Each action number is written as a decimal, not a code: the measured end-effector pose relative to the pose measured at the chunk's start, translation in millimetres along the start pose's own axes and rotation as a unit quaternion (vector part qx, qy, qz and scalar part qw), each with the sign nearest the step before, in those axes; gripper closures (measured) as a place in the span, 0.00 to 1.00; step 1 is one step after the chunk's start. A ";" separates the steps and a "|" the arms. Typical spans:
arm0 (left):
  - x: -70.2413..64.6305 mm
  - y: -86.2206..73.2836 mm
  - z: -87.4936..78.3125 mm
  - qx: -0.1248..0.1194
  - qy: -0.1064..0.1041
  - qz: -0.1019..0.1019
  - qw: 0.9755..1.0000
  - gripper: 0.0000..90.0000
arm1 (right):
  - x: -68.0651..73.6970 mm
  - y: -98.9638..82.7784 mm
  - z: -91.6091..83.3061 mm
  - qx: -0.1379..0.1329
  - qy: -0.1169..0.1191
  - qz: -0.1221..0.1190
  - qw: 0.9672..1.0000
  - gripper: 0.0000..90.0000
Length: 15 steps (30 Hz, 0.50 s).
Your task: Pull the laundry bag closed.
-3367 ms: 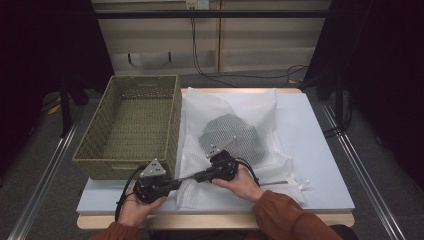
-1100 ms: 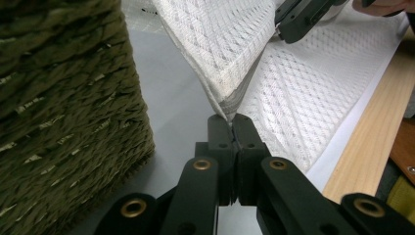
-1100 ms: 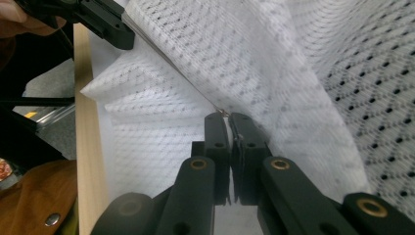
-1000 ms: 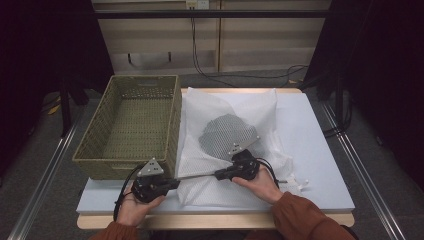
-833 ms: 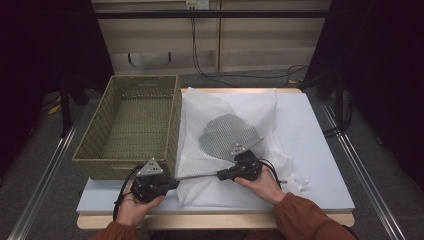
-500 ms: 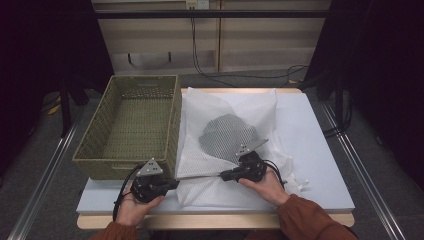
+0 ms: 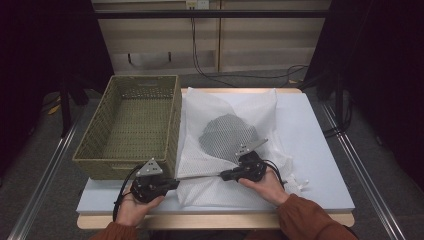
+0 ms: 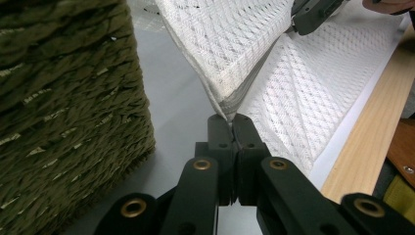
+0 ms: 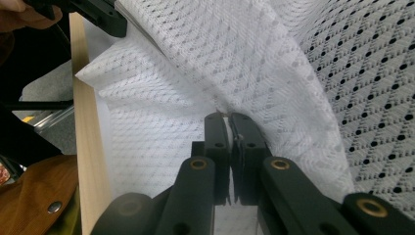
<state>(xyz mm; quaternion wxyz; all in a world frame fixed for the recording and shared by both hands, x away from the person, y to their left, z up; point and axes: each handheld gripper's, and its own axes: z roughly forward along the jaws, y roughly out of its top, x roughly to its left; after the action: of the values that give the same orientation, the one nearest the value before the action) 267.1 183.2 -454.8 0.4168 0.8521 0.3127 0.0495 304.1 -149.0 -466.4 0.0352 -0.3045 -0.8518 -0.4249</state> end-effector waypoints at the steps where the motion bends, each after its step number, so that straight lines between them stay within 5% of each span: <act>1: -0.2 0.0 0.0 0.000 0.001 0.000 1.000 0.98 | -0.1 -0.1 -0.3 0.000 0.000 -0.001 1.000 0.97; 15: 0.6 -0.5 -0.8 -0.003 0.000 -0.004 1.000 0.98 | -1.4 -3.1 -6.1 -0.002 -0.007 0.000 1.000 0.97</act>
<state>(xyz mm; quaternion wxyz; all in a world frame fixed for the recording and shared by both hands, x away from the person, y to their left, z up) 267.1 184.3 -454.8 0.4196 0.8495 0.3159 0.0494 302.4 -155.6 -465.2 0.0291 -0.3073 -0.8512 -0.4244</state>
